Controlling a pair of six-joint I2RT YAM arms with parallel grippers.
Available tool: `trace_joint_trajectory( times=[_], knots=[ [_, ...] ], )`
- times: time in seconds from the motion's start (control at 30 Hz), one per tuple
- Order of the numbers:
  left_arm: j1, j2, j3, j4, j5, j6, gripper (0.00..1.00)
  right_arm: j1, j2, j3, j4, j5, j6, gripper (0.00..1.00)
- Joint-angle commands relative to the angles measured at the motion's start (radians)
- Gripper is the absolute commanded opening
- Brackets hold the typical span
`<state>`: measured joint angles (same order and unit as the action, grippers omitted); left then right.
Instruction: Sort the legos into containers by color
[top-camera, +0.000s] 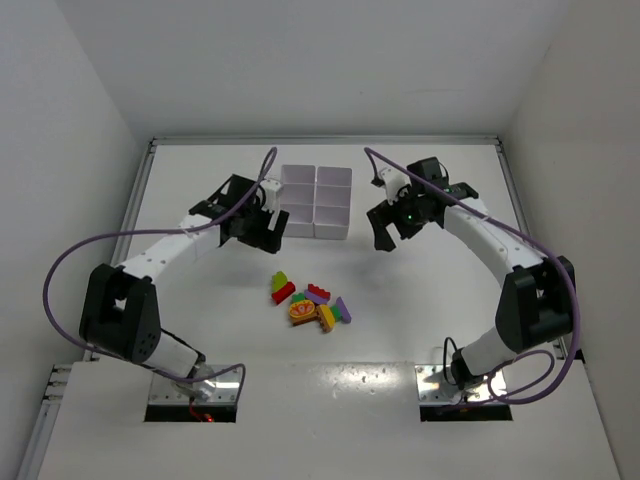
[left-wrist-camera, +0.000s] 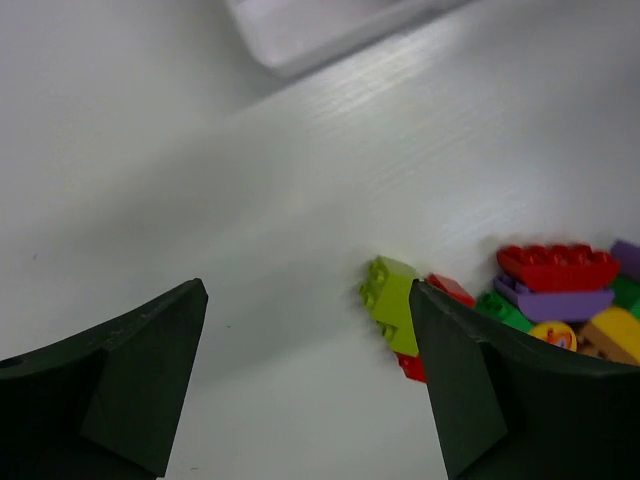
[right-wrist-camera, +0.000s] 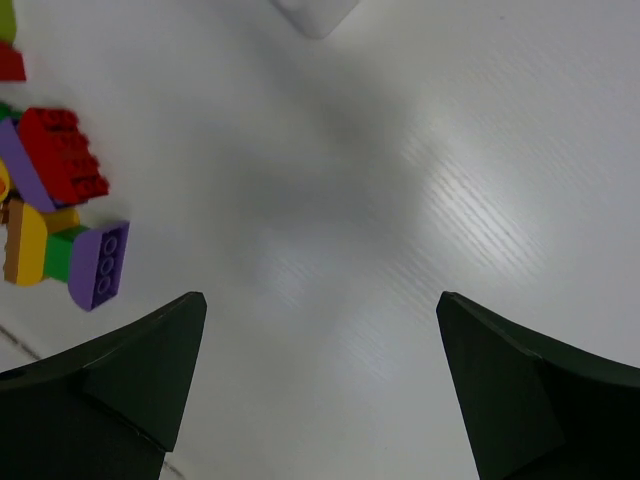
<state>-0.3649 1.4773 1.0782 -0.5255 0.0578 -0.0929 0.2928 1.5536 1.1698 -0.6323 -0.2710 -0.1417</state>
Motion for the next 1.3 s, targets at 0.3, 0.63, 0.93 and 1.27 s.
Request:
trace_joint_trajectory(
  times=[0.3,0.63,0.93,1.27],
  knots=[
    [-0.045,-0.166,-0.132,-0.060,0.352,0.511,0.74,0.025,-0.038,-0.039,-0.110,-0.149,-0.234,0.96],
    [0.070,-0.207,-0.266,-0.151,0.422,1.501,0.64,0.025,-0.029,-0.039,-0.101,-0.140,-0.234,0.96],
    [0.190,0.155,0.089,-0.508,0.651,1.975,0.66,0.025,-0.038,-0.039,-0.092,-0.120,-0.234,0.96],
    [0.179,0.248,0.150,-0.674,0.677,2.187,0.66,0.016,-0.038,-0.048,-0.083,-0.080,-0.234,0.96]
  ],
)
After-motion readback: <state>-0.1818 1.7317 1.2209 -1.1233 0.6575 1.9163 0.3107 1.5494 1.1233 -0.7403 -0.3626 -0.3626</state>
